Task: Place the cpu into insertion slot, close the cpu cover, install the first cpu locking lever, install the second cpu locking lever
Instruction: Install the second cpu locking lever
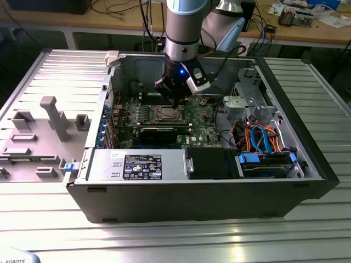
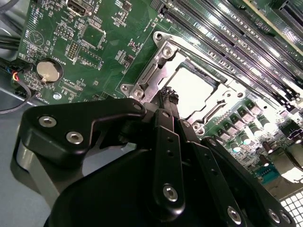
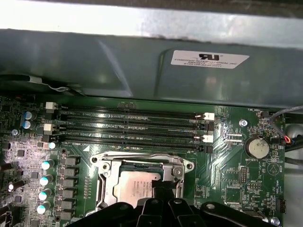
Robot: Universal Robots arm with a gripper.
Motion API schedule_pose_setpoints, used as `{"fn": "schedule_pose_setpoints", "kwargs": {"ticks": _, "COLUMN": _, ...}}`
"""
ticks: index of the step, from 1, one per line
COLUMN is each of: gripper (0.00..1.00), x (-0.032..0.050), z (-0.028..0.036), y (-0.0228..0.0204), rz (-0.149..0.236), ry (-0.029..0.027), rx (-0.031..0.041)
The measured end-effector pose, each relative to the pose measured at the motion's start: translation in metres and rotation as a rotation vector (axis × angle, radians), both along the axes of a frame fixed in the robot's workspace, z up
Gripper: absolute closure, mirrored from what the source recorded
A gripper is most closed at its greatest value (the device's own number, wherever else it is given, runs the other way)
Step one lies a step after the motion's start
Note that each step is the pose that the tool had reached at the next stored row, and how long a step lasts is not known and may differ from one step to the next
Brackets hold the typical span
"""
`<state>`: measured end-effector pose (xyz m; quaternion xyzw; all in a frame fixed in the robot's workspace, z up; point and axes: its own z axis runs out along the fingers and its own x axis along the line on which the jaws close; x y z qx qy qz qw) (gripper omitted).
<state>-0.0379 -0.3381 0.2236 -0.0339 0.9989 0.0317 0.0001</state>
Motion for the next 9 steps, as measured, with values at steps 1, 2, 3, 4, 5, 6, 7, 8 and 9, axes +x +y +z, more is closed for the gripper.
{"fn": "schedule_pose_setpoints", "kwargs": {"ticks": 1, "gripper": 0.89, "x": 0.0000, "z": 0.0000, "y": -0.0006, "rz": 0.000, "ry": 0.0001, "rx": -0.0001}}
{"fn": "schedule_pose_setpoints", "kwargs": {"ticks": 2, "gripper": 0.89, "x": 0.0000, "z": 0.0000, "y": -0.0011, "rz": 0.000, "ry": 0.0000, "rx": -0.0001}}
{"fn": "schedule_pose_setpoints", "kwargs": {"ticks": 3, "gripper": 0.89, "x": 0.0000, "z": 0.0001, "y": -0.0018, "rz": 0.000, "ry": 0.0001, "rx": -0.0002}}
{"fn": "schedule_pose_setpoints", "kwargs": {"ticks": 4, "gripper": 0.89, "x": 0.0000, "z": 0.0000, "y": -0.0022, "rz": 0.000, "ry": 0.0000, "rx": 0.0000}}
{"fn": "schedule_pose_setpoints", "kwargs": {"ticks": 5, "gripper": 0.89, "x": 0.0000, "z": 0.0000, "y": -0.0023, "rz": 0.000, "ry": 0.0000, "rx": 0.0001}}
{"fn": "schedule_pose_setpoints", "kwargs": {"ticks": 6, "gripper": 0.89, "x": 0.0000, "z": 0.0000, "y": -0.0024, "rz": 0.000, "ry": 0.0000, "rx": 0.0000}}
{"fn": "schedule_pose_setpoints", "kwargs": {"ticks": 7, "gripper": 0.89, "x": 0.0000, "z": 0.0001, "y": -0.0025, "rz": 0.000, "ry": 0.0001, "rx": -0.0002}}
{"fn": "schedule_pose_setpoints", "kwargs": {"ticks": 8, "gripper": 0.89, "x": 0.0000, "z": 0.0002, "y": -0.0026, "rz": 0.000, "ry": 0.0001, "rx": -0.0002}}
{"fn": "schedule_pose_setpoints", "kwargs": {"ticks": 9, "gripper": 0.89, "x": 0.0000, "z": 0.0010, "y": -0.0026, "rz": 0.000, "ry": 0.0001, "rx": -0.0002}}
